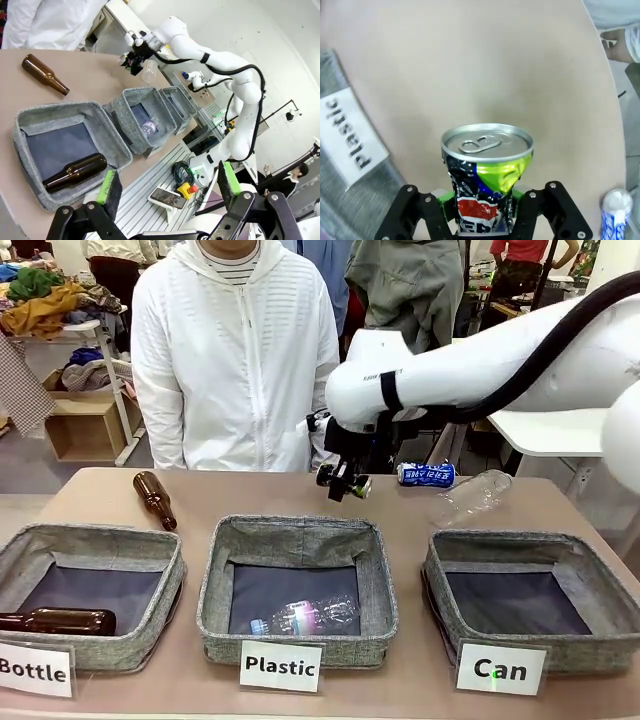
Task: Sort the can waste into the basket.
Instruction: Pick up the can waste from the table and place it in the right Fabric basket.
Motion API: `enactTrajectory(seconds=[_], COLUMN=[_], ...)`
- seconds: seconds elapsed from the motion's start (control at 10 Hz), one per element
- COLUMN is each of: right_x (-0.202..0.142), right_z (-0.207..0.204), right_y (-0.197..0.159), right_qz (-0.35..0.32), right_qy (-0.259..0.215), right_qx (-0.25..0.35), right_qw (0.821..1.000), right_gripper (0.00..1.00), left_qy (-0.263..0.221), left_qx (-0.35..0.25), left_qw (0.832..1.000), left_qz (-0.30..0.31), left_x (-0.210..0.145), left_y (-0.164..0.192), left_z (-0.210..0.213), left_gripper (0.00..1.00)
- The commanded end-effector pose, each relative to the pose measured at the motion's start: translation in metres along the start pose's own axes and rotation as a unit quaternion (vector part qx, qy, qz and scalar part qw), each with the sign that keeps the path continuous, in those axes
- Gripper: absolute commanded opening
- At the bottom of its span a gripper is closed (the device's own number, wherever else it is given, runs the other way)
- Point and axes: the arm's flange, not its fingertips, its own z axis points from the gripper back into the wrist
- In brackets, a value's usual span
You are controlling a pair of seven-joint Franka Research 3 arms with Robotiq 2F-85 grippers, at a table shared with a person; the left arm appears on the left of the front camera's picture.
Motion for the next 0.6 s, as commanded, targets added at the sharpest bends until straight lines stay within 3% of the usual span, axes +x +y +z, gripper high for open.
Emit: enactTrajectory(seconds=[0.0, 0.3, 0.5], right_x=[-0.043, -0.148, -0.214], right_z=[0.054, 0.15, 0.17], right_y=[0.02, 0.084, 0.127], right_qz=[0.016, 0.011, 0.035], right_qy=[-0.003, -0.005, 0.017], right_qx=[0.022, 0.035, 0.057], right_qw=[1.0, 0.999, 0.998], right_gripper=[0.0, 0.0, 0.0], left_qy=[-0.005, -0.005, -0.005], left_qx=[-0.006, -0.006, -0.006], left_qw=[1.0, 1.0, 1.0], left_qz=[0.006, 0.006, 0.006], left_x=[0.004, 0.004, 0.004], left_y=[-0.003, -0.003, -0.003], left_z=[0.001, 0.001, 0.001], left_gripper=[1.0, 1.0, 1.0])
